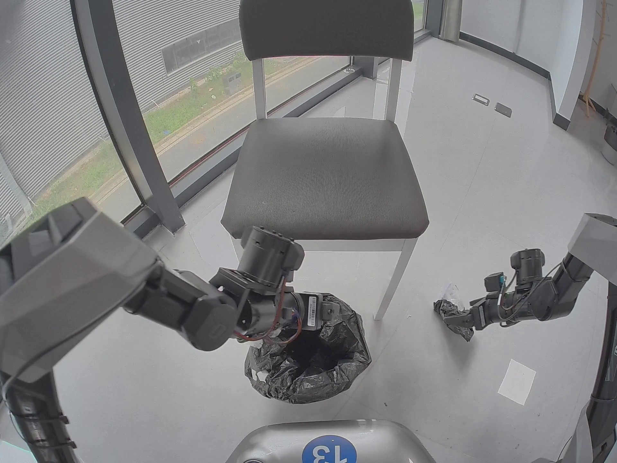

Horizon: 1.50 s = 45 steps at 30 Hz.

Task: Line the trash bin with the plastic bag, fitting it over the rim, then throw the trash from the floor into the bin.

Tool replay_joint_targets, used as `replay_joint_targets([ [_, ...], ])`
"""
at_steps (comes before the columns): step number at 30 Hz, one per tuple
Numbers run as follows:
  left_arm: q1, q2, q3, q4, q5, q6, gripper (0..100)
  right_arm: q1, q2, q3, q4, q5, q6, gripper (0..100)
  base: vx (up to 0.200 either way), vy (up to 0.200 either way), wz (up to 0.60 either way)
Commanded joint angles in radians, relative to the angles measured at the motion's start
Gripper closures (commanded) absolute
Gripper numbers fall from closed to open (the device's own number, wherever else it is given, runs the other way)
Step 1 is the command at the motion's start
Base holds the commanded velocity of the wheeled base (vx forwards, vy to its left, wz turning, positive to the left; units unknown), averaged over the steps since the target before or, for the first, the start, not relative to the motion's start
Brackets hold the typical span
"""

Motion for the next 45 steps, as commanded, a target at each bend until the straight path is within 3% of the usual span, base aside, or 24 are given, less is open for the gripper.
replay_joint_targets([
  [1, -0.005, -0.268, 0.187, -0.118, 0.087, 0.052, 0, -0.160, 0.010, 0.071, -0.058, -0.045, -0.061, 0, 0.000, 0.000, 0.00],
  [7, -0.005, -0.366, 0.247, -0.156, 0.096, 0.089, 0, -0.261, 0.047, 0.064, -0.075, -0.062, -0.096, 0, 0.000, 0.000, 0.00],
  [16, -0.016, -0.401, 0.320, -0.231, 0.096, 0.106, 0, -0.340, 0.098, 0.064, -0.144, -0.057, -0.107, 0, 0.000, 0.000, 0.00],
  [31, -0.055, -0.474, 0.376, -0.256, 0.095, 0.126, 0, -0.353, 0.141, 0.053, -0.149, -0.056, -0.130, 0, 0.000, 0.000, 0.00],
  [40, -0.058, -0.471, 0.386, -0.289, 0.090, 0.124, 0, -0.353, 0.197, -0.128, -0.123, -0.054, -0.118, 0, 0.000, 0.000, 0.00],
  [45, -0.074, -0.454, 0.388, -0.305, 0.093, 0.126, 0, -0.340, 0.220, -0.234, -0.032, -0.056, -0.092, 0, 0.000, 0.000, 0.00],
])
